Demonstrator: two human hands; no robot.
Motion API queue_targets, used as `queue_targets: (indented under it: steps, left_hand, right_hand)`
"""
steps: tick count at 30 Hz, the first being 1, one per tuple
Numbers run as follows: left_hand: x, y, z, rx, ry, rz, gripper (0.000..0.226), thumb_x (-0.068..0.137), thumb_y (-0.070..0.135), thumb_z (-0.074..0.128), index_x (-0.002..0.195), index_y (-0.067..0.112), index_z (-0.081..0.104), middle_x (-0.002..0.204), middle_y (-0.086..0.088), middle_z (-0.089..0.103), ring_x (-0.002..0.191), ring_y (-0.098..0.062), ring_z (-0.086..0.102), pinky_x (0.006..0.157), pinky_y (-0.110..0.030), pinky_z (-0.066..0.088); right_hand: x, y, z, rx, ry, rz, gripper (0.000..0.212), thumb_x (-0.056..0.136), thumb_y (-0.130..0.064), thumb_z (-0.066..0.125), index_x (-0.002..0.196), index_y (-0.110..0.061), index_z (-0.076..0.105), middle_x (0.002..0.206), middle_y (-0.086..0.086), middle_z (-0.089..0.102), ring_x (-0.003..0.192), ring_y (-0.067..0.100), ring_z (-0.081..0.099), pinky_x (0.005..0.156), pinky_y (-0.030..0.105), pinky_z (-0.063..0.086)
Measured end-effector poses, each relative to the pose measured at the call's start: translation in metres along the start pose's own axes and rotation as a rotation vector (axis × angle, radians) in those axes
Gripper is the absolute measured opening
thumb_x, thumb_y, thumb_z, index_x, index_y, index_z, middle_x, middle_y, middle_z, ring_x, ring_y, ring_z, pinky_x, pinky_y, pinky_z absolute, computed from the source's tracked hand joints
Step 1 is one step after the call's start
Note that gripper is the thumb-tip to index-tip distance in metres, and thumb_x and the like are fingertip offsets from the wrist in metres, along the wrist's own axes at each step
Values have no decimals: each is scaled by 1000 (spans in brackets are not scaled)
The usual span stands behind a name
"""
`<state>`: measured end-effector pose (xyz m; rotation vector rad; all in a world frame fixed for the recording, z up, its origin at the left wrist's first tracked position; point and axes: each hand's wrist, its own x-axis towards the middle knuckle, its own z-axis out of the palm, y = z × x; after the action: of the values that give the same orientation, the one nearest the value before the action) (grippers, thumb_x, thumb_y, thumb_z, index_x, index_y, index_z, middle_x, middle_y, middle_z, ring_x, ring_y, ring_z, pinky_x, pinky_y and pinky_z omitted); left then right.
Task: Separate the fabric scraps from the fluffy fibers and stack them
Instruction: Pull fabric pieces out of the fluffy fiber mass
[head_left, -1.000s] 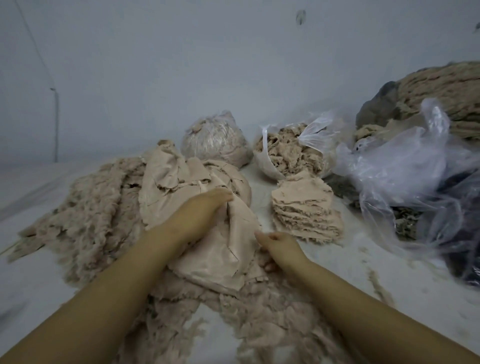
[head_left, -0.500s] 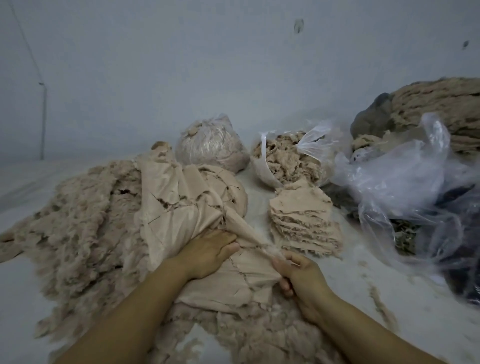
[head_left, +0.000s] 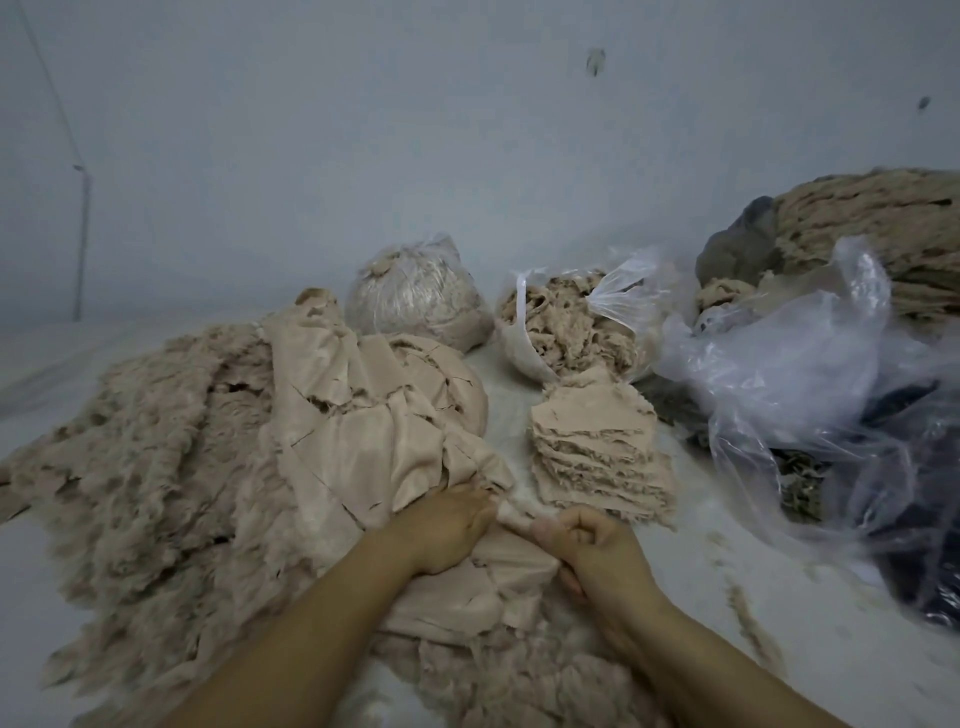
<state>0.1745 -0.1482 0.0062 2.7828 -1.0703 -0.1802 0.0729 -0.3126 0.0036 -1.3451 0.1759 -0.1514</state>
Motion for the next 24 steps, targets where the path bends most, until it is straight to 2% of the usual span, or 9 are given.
queue_targets:
  steps: [5, 7, 10, 13, 15, 17, 20, 22, 24]
  left_hand:
    - [4, 5, 11, -9, 197, -49, 32, 101, 15, 33, 124, 6, 54, 132, -5, 52, 128, -19, 42, 106, -20, 22]
    - [4, 11, 12, -77, 285, -92, 27, 97, 10, 40, 116, 6, 59, 123, -8, 58, 119, -21, 49, 97, -22, 33]
    - [0, 32, 2, -442, 567, -206, 30, 100, 28, 40, 93, 16, 67, 95, -3, 69, 89, -18, 61, 77, -27, 44]
    - [-1, 47, -11, -930, 326, -243, 43, 93, 52, 45, 89, 16, 68, 85, 4, 72, 79, -14, 66, 74, -25, 47]
    - [-1, 49, -9, -903, 254, -244, 33, 89, 45, 59, 89, 14, 68, 74, 5, 66, 70, -11, 59, 71, -23, 45]
    - [2, 47, -5, -863, 349, -290, 14, 89, 30, 63, 82, 18, 66, 71, 8, 60, 66, -5, 53, 68, -19, 42]
    - [3, 49, -5, -832, 353, -318, 22, 96, 35, 50, 79, 22, 56, 76, 9, 59, 67, -1, 51, 62, -11, 38]
    - [3, 50, -4, -656, 307, -330, 32, 97, 48, 41, 78, 23, 49, 76, 11, 55, 68, 0, 47, 61, -15, 35]
    - [2, 52, -1, -725, 286, -275, 32, 95, 45, 47, 75, 21, 47, 70, 11, 52, 65, -1, 46, 61, -19, 35]
  right_hand:
    - [-2, -9, -16, 70, 154, -186, 20, 91, -4, 60, 73, -4, 51, 45, 1, 35, 34, 8, 25, 33, 18, 23]
    - [-2, -13, -20, 39, 110, -183, 16, 92, -7, 59, 78, -2, 55, 46, 1, 37, 35, 8, 27, 34, 17, 23]
    - [2, -14, -24, -28, 65, -134, 18, 93, -12, 59, 80, 0, 57, 52, 5, 39, 43, 11, 32, 40, 20, 27]
    - [10, -18, -24, -34, 106, -144, 18, 96, -13, 54, 80, -4, 52, 64, 9, 42, 59, 18, 40, 53, 27, 35]
    - [17, -20, -23, 72, 121, -113, 15, 97, -12, 50, 84, -6, 51, 71, 11, 46, 68, 22, 44, 62, 31, 39]
    - [22, -21, -23, 299, 67, -39, 10, 97, -8, 48, 88, -8, 51, 74, 11, 46, 70, 23, 46, 67, 34, 41]
    - [27, -19, -28, 514, -41, 63, 9, 86, 2, 50, 82, -6, 51, 71, 11, 51, 66, 21, 52, 62, 32, 48]
    - [29, -17, -35, 518, -59, 50, 13, 72, 6, 49, 71, -7, 51, 68, 10, 49, 62, 19, 49, 59, 31, 46]
    - [30, -15, -43, 510, -76, 29, 19, 65, 7, 44, 64, -8, 55, 66, 9, 49, 59, 17, 49, 58, 30, 44]
